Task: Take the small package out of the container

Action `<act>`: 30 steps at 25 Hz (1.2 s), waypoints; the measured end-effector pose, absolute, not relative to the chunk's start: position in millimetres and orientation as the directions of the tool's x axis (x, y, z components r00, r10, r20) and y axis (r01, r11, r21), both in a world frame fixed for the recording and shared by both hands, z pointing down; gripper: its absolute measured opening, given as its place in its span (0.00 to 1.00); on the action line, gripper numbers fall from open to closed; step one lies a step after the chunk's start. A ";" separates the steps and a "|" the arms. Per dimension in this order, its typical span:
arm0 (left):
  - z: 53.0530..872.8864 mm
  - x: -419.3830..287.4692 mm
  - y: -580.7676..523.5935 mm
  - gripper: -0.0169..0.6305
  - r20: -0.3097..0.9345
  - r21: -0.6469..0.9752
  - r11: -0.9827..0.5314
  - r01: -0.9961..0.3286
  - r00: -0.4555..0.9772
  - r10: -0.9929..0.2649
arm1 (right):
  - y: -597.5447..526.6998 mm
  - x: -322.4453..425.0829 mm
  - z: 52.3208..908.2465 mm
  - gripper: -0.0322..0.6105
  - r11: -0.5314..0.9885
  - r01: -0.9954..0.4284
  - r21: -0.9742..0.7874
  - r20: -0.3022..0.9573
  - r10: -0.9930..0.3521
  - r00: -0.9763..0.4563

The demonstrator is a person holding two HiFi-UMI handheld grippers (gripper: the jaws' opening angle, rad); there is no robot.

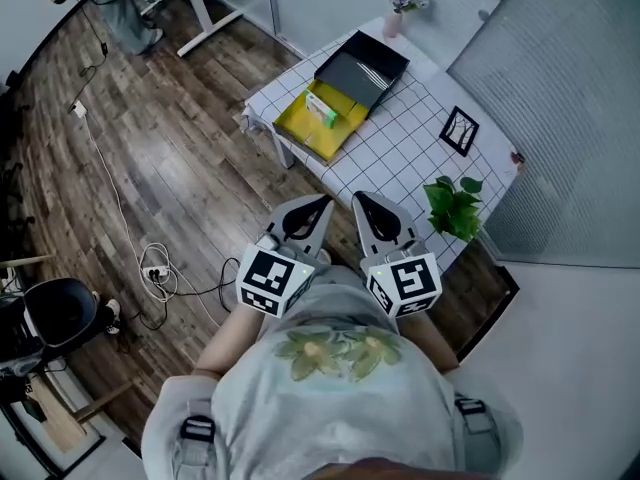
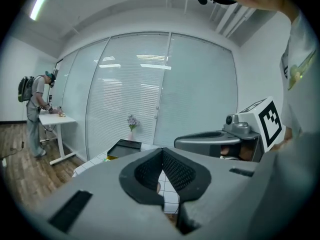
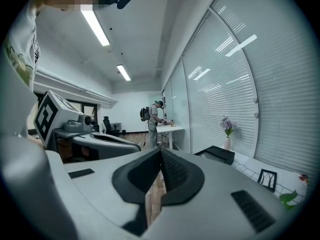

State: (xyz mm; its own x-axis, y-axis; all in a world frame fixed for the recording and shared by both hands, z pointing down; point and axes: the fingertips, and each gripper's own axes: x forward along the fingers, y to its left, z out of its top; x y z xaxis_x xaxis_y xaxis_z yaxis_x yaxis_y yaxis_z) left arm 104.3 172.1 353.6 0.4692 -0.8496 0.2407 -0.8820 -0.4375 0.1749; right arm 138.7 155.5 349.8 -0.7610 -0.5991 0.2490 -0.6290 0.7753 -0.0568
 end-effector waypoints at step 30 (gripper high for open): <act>417.7 4.9 16.4 0.04 0.387 0.256 -0.361 -0.897 0.438 -0.812 | 5.6 52.8 414.7 0.06 0.804 -0.586 -0.098 0.375 -0.516 -0.770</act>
State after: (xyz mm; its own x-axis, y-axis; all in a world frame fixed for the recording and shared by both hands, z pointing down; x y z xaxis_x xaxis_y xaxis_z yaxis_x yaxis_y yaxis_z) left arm 4.9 16.4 417.7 0.4377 -0.8118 0.3866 -0.8965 -0.3613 0.2564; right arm 52.8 5.6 414.7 -0.7704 -0.5156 0.3751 -0.5860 0.8044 -0.0978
